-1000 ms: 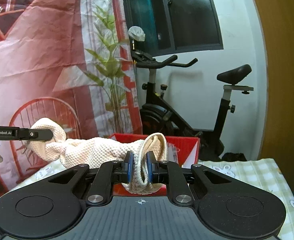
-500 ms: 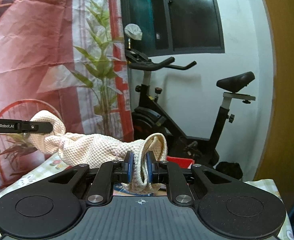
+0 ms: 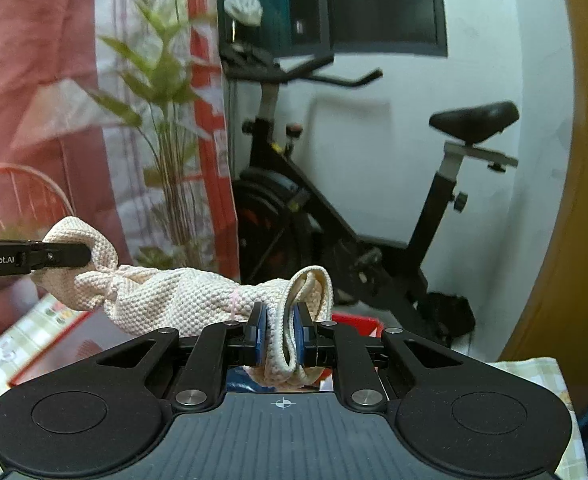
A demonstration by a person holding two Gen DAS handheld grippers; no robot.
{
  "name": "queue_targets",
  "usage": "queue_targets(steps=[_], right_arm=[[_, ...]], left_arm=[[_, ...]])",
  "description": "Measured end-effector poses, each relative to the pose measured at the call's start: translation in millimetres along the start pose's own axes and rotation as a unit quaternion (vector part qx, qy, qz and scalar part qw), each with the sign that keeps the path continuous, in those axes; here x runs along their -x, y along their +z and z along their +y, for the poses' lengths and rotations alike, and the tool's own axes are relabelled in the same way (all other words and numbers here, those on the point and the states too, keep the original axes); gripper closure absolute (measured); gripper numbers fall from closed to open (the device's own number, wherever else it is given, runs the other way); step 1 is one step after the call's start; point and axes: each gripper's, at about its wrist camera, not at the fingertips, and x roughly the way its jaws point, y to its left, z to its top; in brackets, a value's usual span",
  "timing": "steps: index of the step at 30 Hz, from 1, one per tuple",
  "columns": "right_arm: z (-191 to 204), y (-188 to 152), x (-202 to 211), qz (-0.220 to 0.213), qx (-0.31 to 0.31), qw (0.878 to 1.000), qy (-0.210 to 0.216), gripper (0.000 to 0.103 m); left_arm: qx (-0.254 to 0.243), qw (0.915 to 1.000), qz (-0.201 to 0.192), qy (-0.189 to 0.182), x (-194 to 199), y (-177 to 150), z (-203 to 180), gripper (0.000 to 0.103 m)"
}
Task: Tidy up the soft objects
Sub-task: 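Lower the cream towel with both grippers into the red box, then open both grippers to release the cream towel into the box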
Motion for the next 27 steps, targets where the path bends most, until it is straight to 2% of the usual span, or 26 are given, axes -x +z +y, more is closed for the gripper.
queue_targets(steps=[7, 11, 16, 18, 19, 21, 22, 23, 24, 25, 27], right_arm=[[8.1, -21.2, -47.1, 0.069, 0.01, 0.998, 0.0, 0.09], [15.0, -31.4, -60.7, 0.103, 0.023, 0.994, 0.006, 0.09], [22.2, -36.9, -69.0, 0.13, 0.039, 0.991, 0.0, 0.089], [22.8, -35.7, -68.5, 0.131, 0.041, 0.991, -0.002, 0.087], [23.1, -35.1, -67.3, 0.129, 0.043, 0.991, -0.005, 0.083], [25.9, -34.3, -61.7, 0.117, 0.052, 0.992, -0.016, 0.078], [25.7, -33.5, -58.7, 0.112, 0.054, 0.992, -0.018, 0.073], [27.0, -33.4, -55.2, 0.109, 0.053, 0.992, -0.02, 0.067], [26.9, -33.0, -51.7, 0.106, 0.051, 0.993, -0.021, 0.064], [26.8, -32.8, -48.0, 0.103, 0.05, 0.993, -0.02, 0.059], [30.0, -34.1, -38.1, 0.093, 0.054, 0.994, -0.017, 0.059]], left_arm=[[-0.016, 0.998, 0.062, -0.002, -36.6, -22.9, 5.9, 0.091], [-0.029, 0.9946, 0.099, -0.013, -48.0, -36.1, 6.4, 0.091], [-0.024, 0.9923, 0.119, -0.024, -54.0, -41.5, 9.8, 0.089], [-0.024, 0.9922, 0.119, -0.027, -52.7, -39.6, 11.1, 0.079], [-0.025, 0.9921, 0.12, -0.029, -53.0, -37.4, 11.1, 0.074], [-0.024, 0.9923, 0.116, -0.036, -49.4, -35.3, 10.4, 0.045], [-0.024, 0.9927, 0.113, -0.036, -46.3, -33.7, 10.3, 0.038], [-0.023, 0.9932, 0.109, -0.035, -43.8, -32.3, 9.5, 0.027], [-0.023, 0.9937, 0.104, -0.033, -40.1, -30.8, 9.1, 0.02], [-0.022, 0.9942, 0.1, -0.033, -36.2, -29.2, 8.3, 0.019], [-0.026, 0.9947, 0.094, -0.032, -28.0, -26.8, 6.4, 0.018]])
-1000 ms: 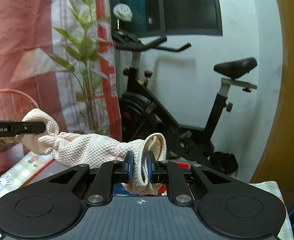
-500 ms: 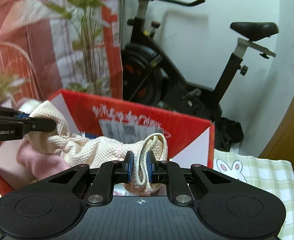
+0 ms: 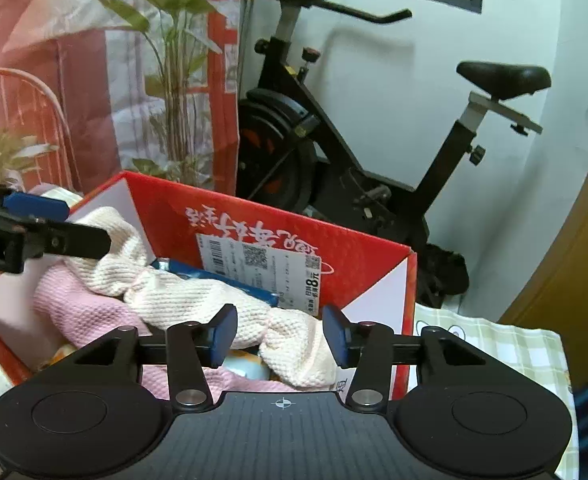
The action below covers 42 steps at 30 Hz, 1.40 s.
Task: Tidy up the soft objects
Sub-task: 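Open both grippers to release the cream towel into the box, then move both tools back down to the black eye mask on the table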
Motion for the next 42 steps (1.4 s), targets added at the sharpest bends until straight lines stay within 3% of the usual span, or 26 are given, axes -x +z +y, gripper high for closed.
queue_targets(steps=[6, 9, 13, 16, 27, 42], right_arm=[[5.3, -3.9, 26.3, -0.015, 0.001, 1.0, 0.002, 0.049], [6.4, -6.9, 41.5, -0.023, -0.016, 1.0, -0.003, 0.036], [7.3, -13.8, 60.9, -0.032, -0.039, 0.999, 0.001, 0.01], [10.2, -20.4, 75.5, -0.038, -0.051, 0.998, 0.004, 0.001], [29.6, -62.0, 107.6, -0.044, -0.067, 0.997, 0.011, 0.001], [36.8, -123.2, 85.8, -0.003, -0.083, 0.996, 0.015, 0.004]], left_arm=[[-0.016, 0.9995, -0.011, 0.024, 28.2, -4.3, -10.8, 0.012], [-0.016, 0.9992, -0.012, 0.033, 42.0, -8.3, -15.6, 0.007], [-0.022, 0.9986, -0.02, 0.042, 62.5, -14.6, -20.1, 0.003], [-0.018, 0.9988, -0.024, 0.039, 77.6, -21.6, -22.4, 0.0], [-0.007, 0.999, -0.004, 0.044, 107.0, -67.2, -24.4, 0.0], [0.021, 0.9984, 0.037, 0.036, 80.7, -110.7, -15.8, 0.004]])
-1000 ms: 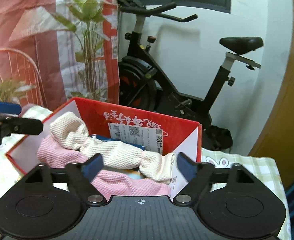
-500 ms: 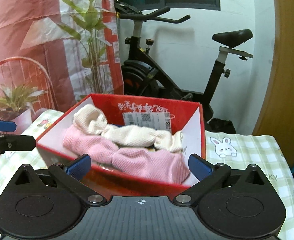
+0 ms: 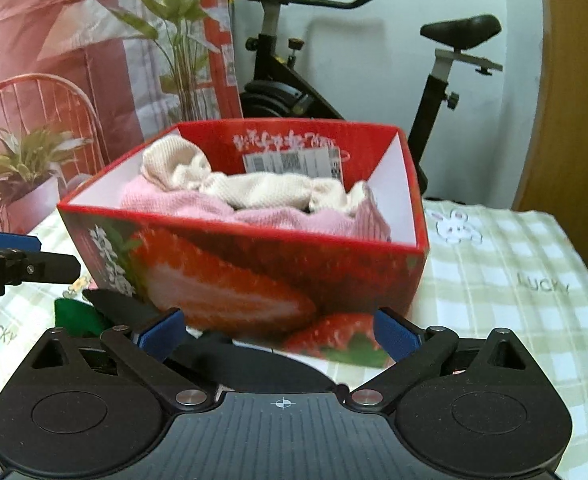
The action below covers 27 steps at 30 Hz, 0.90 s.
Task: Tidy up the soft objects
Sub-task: 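Move both tools back down to the black eye mask on the table, then close the left gripper on the black eye mask while the right tool approaches it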
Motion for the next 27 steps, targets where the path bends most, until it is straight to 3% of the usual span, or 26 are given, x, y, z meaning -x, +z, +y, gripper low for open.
queue_targets(steps=[8, 16, 27], right_arm=[[-5.0, -11.3, -18.2, 0.015, -0.021, 1.0, -0.003, 0.006], [-1.8, -30.5, -37.7, 0.044, -0.033, 0.998, 0.012, 0.014], [-5.7, -70.8, -32.4, 0.039, -0.032, 0.998, 0.032, 0.015]], left_arm=[[0.025, 0.9996, 0.011, -0.003, -11.5, -7.1, 8.6, 0.015], [0.045, 0.9975, 0.021, -0.049, -18.6, -13.0, 9.7, 0.049], [0.058, 0.9955, 0.037, -0.065, -33.1, -19.6, 5.7, 0.051]])
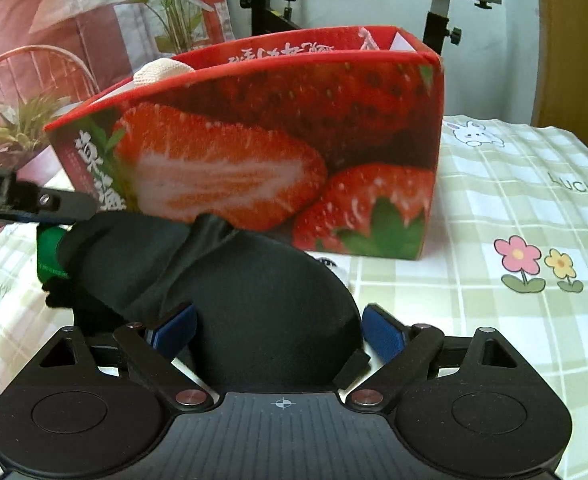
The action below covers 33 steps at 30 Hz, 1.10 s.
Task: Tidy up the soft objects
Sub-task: 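Close the left gripper on the black eye mask while the right tool approaches it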
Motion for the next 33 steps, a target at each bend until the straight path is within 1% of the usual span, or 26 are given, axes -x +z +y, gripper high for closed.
queue_targets(steps=[3, 5, 8, 10, 13, 17, 19, 22, 24, 26, 29, 33], right_arm=[[1.9, -8.2, 2.1, -0.017, 0.021, 1.0, -0.001, 0.015], [3.5, -11.4, 2.4, -0.023, 0.029, 0.999, -0.003, 0.015], [5.1, -12.3, 2.0, -0.025, 0.033, 0.999, -0.005, 0.015], [5.8, -12.9, 1.7, -0.025, 0.035, 0.999, -0.005, 0.015], [5.7, -13.4, 0.2, -0.027, 0.038, 0.999, -0.008, 0.015], [5.9, -15.6, 0.2, -0.027, 0.039, 0.999, -0.007, 0.014], [6.4, -16.3, 0.5, -0.027, 0.04, 0.999, -0.007, 0.014], [5.9, -16.3, 0.5, -0.027, 0.039, 0.999, -0.006, 0.014], [6.4, -16.4, 0.6, -0.027, 0.039, 0.999, -0.006, 0.014], [7.1, -16.3, 0.1, -0.027, 0.041, 0.999, -0.008, 0.014], [7.2, -15.7, -0.2, -0.027, 0.041, 0.999, -0.008, 0.014], [7.2, -15.8, -0.1, -0.027, 0.041, 0.999, -0.008, 0.014]], left_arm=[[0.009, 1.0, 0.002, -0.001, -4.0, 1.8, 1.5, 0.05], [0.024, 0.9997, 0.001, -0.005, -6.5, 3.6, 6.0, 0.05], [0.056, 0.9983, -0.005, -0.016, -6.8, 7.5, 14.8, 0.05], [0.069, 0.9973, -0.005, -0.026, -7.3, 9.8, 18.7, 0.051], [0.067, 0.9972, -0.002, -0.033, -9.3, 11.2, 18.6, 0.052], [0.061, 0.9973, 0.016, -0.038, -17.9, 9.8, 16.0, 0.052], [0.058, 0.9979, 0.016, -0.026, -20.5, 8.6, 15.3, 0.051], [0.066, 0.9977, 0.009, -0.006, -20.3, 9.9, 19.0, 0.05], [0.07, 0.9974, 0.007, 0.009, -19.9, 10.9, 22.6, 0.048], [0.072, 0.9972, 0.011, 0.012, -19.9, 11.0, 25.0, 0.046], [0.07, 0.9972, 0.026, 0.009, -23.9, 9.7, 26.4, 0.043], [0.069, 0.9971, 0.028, -0.018, -20.4, 8.3, 22.7, 0.045]])
